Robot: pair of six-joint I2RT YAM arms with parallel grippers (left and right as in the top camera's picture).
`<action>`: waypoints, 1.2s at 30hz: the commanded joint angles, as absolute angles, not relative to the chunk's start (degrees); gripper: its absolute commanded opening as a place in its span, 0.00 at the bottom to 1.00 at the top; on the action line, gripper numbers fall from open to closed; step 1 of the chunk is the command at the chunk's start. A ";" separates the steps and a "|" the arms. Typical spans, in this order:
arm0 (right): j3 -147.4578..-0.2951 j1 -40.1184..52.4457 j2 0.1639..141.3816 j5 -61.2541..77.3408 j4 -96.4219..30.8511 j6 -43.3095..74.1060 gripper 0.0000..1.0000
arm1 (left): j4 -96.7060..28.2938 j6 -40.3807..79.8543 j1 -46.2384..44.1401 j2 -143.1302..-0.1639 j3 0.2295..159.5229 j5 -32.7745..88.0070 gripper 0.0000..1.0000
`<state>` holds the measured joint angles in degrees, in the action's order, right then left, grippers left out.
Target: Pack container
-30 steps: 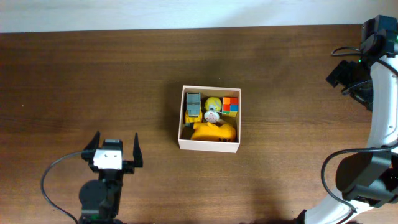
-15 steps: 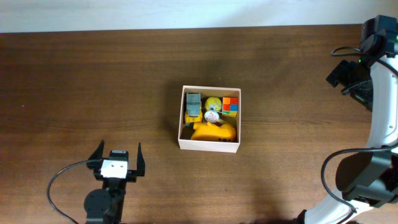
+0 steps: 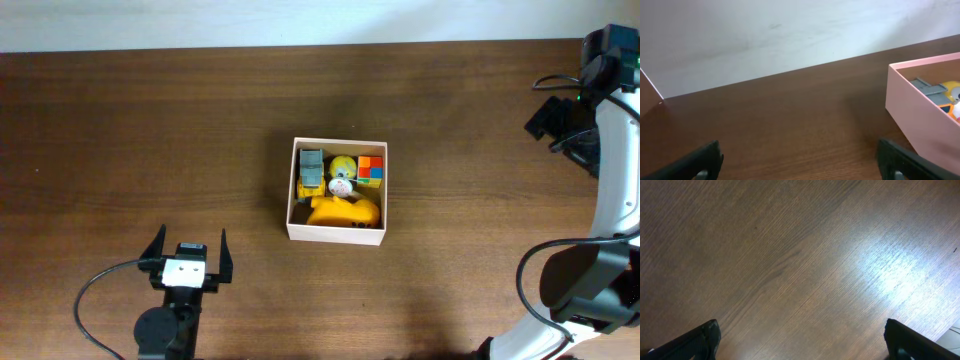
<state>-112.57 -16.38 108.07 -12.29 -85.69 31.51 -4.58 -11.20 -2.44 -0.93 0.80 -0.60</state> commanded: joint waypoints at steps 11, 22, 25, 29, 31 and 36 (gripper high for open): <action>-112.64 -16.51 108.55 -12.40 -85.69 32.01 0.99 | -4.78 -12.32 -2.35 -0.30 0.51 0.05 0.99; -112.64 -10.85 107.28 -12.43 -85.47 32.01 0.99 | -4.78 -12.32 -2.35 -0.30 0.51 0.03 0.99; -112.64 -4.43 102.87 -12.49 -85.06 32.01 0.99 | -4.78 -12.32 -2.35 -0.30 0.51 0.03 0.99; -112.64 2.26 98.19 -12.49 -82.85 31.94 0.99 | -4.78 -12.32 -2.35 -0.30 0.51 0.03 0.99; -112.64 5.23 95.44 -12.67 -81.73 31.83 0.99 | -4.78 -12.32 -2.35 -0.30 0.51 0.03 0.99; -112.20 10.41 87.74 -14.17 -72.03 31.81 0.99 | -4.78 -12.32 -2.35 -0.30 0.51 0.03 0.99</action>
